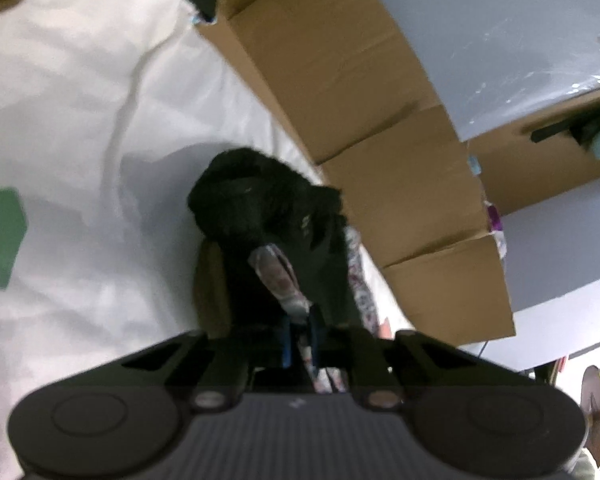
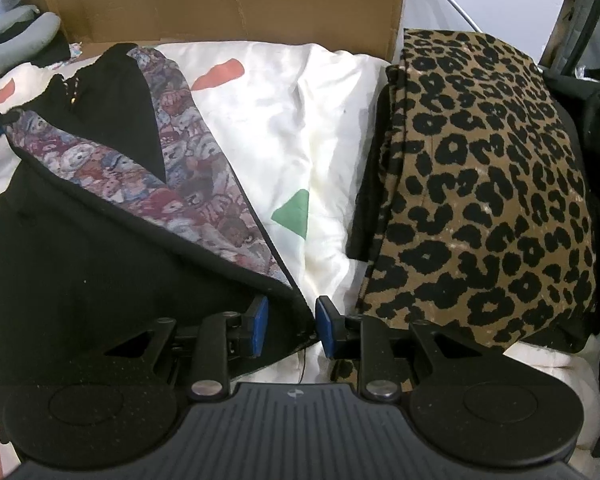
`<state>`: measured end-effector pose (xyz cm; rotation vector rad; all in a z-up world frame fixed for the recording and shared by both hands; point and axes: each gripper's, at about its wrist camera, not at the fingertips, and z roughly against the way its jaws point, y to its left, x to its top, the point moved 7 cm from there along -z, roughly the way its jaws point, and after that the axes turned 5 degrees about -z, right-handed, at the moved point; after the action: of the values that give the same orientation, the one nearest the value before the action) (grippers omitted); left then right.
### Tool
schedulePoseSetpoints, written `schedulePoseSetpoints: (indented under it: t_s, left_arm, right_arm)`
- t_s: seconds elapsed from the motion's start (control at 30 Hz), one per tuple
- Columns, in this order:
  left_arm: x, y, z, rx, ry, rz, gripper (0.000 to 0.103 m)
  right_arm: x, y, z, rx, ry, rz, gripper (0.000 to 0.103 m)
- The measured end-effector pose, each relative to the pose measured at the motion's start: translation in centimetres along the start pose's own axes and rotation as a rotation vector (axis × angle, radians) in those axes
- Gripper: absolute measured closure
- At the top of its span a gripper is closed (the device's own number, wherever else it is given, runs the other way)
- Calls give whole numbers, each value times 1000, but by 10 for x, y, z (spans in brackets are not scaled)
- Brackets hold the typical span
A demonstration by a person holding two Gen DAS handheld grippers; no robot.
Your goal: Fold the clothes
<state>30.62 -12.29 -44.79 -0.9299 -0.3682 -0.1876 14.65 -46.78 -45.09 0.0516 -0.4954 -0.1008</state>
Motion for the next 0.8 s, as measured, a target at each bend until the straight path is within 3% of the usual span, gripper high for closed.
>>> schedulePoseSetpoints:
  t_s: [0.23,0.53,0.8]
  left_arm:
    - [17,-33,-4,-8,7,-79,98]
    - [35,-64,-35,35,19,-151,100]
    - [53,-90,-85,185,69,-310,100]
  right_arm:
    - [-5,-6,-10,-4,9,-23,73]
    - [-7,-10,-19,21,0,-59,74]
    - [-10,-12,-21,45,-6,-68,74]
